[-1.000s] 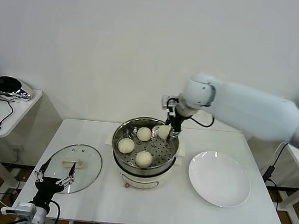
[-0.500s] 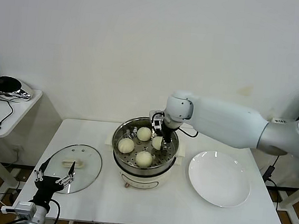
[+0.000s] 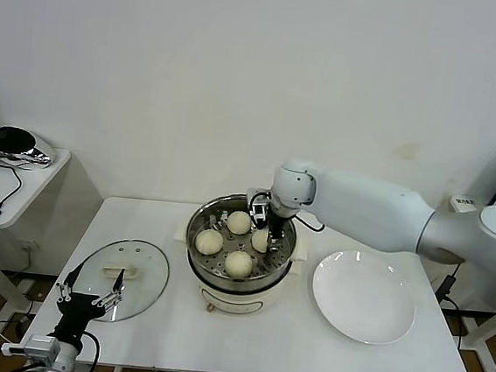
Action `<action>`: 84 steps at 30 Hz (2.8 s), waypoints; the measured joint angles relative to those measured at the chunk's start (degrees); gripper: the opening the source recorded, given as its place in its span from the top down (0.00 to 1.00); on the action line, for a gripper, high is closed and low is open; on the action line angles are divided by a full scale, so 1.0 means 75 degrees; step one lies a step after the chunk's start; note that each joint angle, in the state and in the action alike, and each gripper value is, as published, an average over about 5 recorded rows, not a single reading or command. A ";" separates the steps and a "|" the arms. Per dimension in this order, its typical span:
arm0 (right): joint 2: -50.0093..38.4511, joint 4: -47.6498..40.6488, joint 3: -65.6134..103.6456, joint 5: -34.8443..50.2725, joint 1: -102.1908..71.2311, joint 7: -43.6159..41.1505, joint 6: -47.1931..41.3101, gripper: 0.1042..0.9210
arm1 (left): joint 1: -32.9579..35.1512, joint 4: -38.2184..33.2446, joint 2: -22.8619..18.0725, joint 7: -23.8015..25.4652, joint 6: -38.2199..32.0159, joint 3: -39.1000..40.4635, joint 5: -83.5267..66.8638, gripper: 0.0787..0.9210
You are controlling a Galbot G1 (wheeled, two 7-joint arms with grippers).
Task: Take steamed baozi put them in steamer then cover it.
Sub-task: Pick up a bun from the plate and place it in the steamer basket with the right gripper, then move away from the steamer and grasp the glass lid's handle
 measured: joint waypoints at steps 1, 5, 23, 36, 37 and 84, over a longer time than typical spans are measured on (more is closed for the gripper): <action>-0.0070 0.0066 0.0046 0.0029 0.0040 0.0015 -0.0001 0.15 | -0.0006 -0.0002 0.0009 0.0001 0.0002 -0.0010 -0.0004 0.12; -0.0459 0.0400 0.0299 0.0157 0.0111 0.0099 0.0044 0.12 | -0.0024 -0.0005 0.0038 0.0014 0.0009 -0.0027 -0.0029 0.12; -0.3419 0.3201 0.5193 0.1110 -0.4495 0.3799 0.2249 0.12 | 0.0044 0.0132 -0.0103 0.0215 -0.0425 0.0124 -0.0095 0.12; -0.1619 0.4172 1.1614 -0.0258 -1.0915 0.5024 0.5083 0.12 | 0.0022 0.0572 -0.0480 -0.0390 -0.1218 0.0161 0.1049 0.12; -0.1364 0.4252 1.2031 -0.0334 -1.1328 0.5078 0.5167 0.12 | 0.0040 0.0633 -0.0502 -0.0467 -0.1265 0.0144 0.1302 0.12; 0.2793 0.5360 1.7523 -0.1437 -1.6623 0.7189 0.5751 0.12 | -0.2911 0.4713 0.0875 -0.0830 -0.1755 0.0861 1.1505 0.12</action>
